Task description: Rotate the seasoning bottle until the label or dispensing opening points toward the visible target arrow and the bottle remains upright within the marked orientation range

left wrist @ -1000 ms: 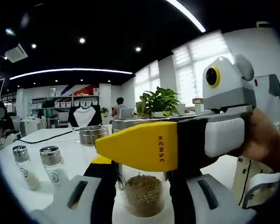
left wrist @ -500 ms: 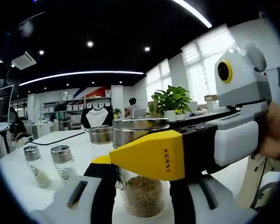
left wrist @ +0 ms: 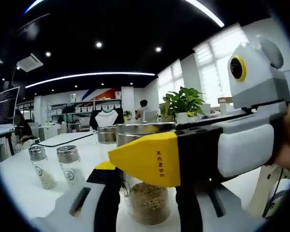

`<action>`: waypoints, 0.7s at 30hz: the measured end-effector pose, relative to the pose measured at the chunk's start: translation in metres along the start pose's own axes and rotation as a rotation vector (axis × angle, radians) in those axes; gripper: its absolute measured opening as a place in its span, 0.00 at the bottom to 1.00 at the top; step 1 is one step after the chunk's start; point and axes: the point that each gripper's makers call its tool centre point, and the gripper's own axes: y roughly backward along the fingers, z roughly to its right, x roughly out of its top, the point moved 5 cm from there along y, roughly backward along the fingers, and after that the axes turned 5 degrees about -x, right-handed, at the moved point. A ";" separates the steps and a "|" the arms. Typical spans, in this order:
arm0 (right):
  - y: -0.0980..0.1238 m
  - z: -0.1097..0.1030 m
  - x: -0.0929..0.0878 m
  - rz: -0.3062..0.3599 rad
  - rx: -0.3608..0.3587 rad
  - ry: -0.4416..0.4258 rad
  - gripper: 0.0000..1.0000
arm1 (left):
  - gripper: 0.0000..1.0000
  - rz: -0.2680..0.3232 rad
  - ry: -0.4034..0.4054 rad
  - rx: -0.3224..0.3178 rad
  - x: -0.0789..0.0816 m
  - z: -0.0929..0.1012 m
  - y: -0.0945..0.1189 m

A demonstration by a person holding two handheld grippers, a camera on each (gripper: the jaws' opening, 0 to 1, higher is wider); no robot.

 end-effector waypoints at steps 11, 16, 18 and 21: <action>0.001 0.005 0.002 0.031 0.037 0.023 0.37 | 0.45 -0.002 -0.007 -0.043 0.002 0.000 -0.002; 0.004 0.005 0.004 0.049 0.044 0.037 0.37 | 0.45 -0.010 -0.069 -0.109 0.010 0.003 0.000; 0.005 0.005 0.005 0.053 0.052 0.044 0.37 | 0.45 -0.006 -0.064 -0.130 0.011 0.003 0.001; 0.007 0.008 0.006 0.053 0.064 0.041 0.37 | 0.46 -0.012 -0.097 -0.245 0.014 0.005 0.000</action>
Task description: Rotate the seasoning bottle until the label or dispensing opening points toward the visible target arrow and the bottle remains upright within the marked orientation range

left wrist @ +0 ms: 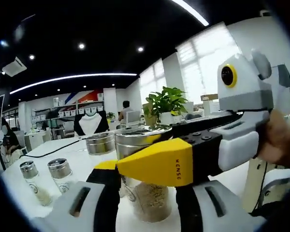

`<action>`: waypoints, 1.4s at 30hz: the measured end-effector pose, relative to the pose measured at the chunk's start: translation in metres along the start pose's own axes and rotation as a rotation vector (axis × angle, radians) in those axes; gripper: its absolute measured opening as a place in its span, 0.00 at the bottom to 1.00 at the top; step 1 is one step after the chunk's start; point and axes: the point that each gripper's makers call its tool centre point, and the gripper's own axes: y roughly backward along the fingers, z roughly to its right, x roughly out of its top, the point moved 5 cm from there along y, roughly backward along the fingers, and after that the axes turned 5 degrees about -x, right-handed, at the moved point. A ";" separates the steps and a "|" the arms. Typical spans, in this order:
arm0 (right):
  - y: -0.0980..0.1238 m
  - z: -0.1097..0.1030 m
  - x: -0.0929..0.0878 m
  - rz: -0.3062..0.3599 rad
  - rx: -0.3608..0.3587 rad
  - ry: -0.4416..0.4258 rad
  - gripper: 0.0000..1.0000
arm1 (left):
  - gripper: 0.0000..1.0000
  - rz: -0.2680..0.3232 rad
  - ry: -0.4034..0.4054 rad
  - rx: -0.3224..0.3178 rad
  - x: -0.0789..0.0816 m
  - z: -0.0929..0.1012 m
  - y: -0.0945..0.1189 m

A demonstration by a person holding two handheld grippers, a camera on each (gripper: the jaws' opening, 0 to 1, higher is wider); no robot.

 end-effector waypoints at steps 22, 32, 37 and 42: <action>0.009 0.009 -0.011 -0.038 0.038 -0.020 0.37 | 0.50 -0.003 0.011 -0.345 -0.005 -0.006 0.002; 0.009 0.009 -0.010 -0.044 0.080 -0.018 0.37 | 0.49 0.033 0.068 -0.457 -0.012 -0.008 -0.003; 0.009 0.010 -0.011 -0.045 0.111 -0.009 0.37 | 0.49 0.037 0.089 -0.479 -0.013 -0.008 -0.005; 0.009 0.012 -0.011 -0.041 0.137 -0.005 0.37 | 0.49 0.035 0.090 -0.503 -0.015 -0.008 -0.008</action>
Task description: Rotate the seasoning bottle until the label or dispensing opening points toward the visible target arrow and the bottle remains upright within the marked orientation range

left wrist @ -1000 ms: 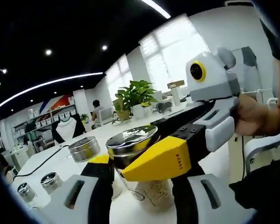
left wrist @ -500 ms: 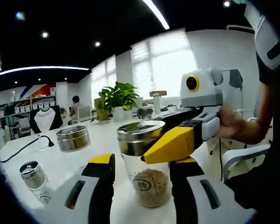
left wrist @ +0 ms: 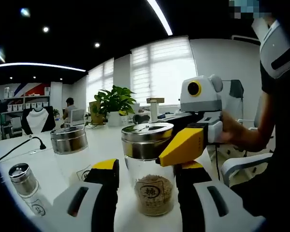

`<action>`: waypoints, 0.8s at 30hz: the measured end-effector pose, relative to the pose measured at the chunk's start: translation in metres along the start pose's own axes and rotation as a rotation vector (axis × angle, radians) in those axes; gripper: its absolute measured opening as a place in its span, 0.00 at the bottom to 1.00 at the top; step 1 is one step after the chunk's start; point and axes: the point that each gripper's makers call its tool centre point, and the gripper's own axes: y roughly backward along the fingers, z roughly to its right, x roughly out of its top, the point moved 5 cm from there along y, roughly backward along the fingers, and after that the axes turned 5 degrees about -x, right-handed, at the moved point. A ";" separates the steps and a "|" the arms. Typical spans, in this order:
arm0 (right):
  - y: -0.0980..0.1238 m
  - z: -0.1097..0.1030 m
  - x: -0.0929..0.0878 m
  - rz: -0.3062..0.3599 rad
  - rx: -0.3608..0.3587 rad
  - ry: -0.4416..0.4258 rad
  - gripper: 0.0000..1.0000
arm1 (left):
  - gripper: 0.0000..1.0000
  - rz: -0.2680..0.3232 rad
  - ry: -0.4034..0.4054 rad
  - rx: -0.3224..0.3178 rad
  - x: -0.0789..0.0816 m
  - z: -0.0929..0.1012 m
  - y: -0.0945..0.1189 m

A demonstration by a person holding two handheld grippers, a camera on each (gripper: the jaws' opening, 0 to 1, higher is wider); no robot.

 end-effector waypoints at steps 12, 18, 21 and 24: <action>0.002 0.000 -0.001 0.005 0.094 0.014 0.37 | 0.52 0.000 0.014 -0.064 -0.004 -0.002 -0.008; 0.001 0.001 -0.001 -0.002 0.106 0.025 0.37 | 0.50 0.003 0.020 -0.091 -0.005 -0.001 -0.010; 0.001 0.001 -0.001 0.002 0.101 0.023 0.37 | 0.49 0.005 0.043 -0.094 -0.006 -0.001 -0.011; 0.000 0.002 -0.001 0.001 0.094 0.021 0.37 | 0.44 0.001 0.027 -0.089 -0.006 0.001 -0.012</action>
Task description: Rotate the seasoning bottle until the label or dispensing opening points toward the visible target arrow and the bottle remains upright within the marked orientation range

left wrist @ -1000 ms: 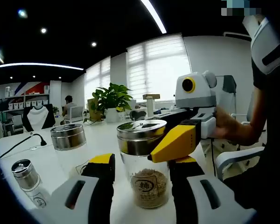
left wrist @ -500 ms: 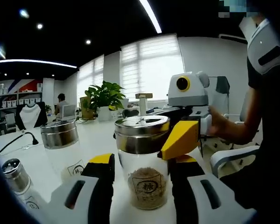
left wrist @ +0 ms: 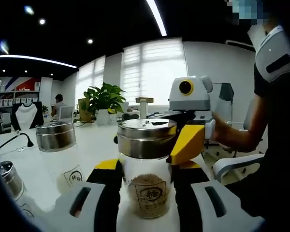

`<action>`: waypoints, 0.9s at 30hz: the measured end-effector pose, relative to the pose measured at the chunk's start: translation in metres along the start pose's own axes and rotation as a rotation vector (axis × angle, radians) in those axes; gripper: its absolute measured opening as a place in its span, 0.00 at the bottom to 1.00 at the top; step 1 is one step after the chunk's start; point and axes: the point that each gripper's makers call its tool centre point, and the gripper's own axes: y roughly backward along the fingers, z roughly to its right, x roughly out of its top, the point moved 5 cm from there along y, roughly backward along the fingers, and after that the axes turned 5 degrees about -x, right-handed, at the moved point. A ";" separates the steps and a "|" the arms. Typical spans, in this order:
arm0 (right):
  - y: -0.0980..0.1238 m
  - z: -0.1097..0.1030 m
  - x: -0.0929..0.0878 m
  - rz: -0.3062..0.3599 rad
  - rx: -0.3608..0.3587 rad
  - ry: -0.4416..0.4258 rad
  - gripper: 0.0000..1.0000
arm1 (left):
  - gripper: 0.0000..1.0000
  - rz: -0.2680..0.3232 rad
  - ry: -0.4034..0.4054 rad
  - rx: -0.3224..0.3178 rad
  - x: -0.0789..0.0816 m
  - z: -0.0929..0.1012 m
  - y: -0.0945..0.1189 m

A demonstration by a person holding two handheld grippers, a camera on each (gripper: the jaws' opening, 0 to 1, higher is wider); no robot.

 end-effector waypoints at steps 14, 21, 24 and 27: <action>0.005 0.004 -0.004 0.026 -0.031 -0.081 0.38 | 0.43 0.036 0.024 0.102 -0.001 -0.001 -0.006; 0.008 0.010 -0.007 0.039 -0.088 -0.160 0.38 | 0.43 0.037 0.034 0.207 -0.001 -0.005 -0.009; 0.009 0.013 -0.006 0.044 -0.120 -0.147 0.37 | 0.44 0.050 0.047 0.244 -0.002 -0.008 -0.010; 0.010 0.013 -0.006 0.040 -0.157 -0.137 0.37 | 0.44 0.048 0.046 0.277 -0.002 -0.009 -0.011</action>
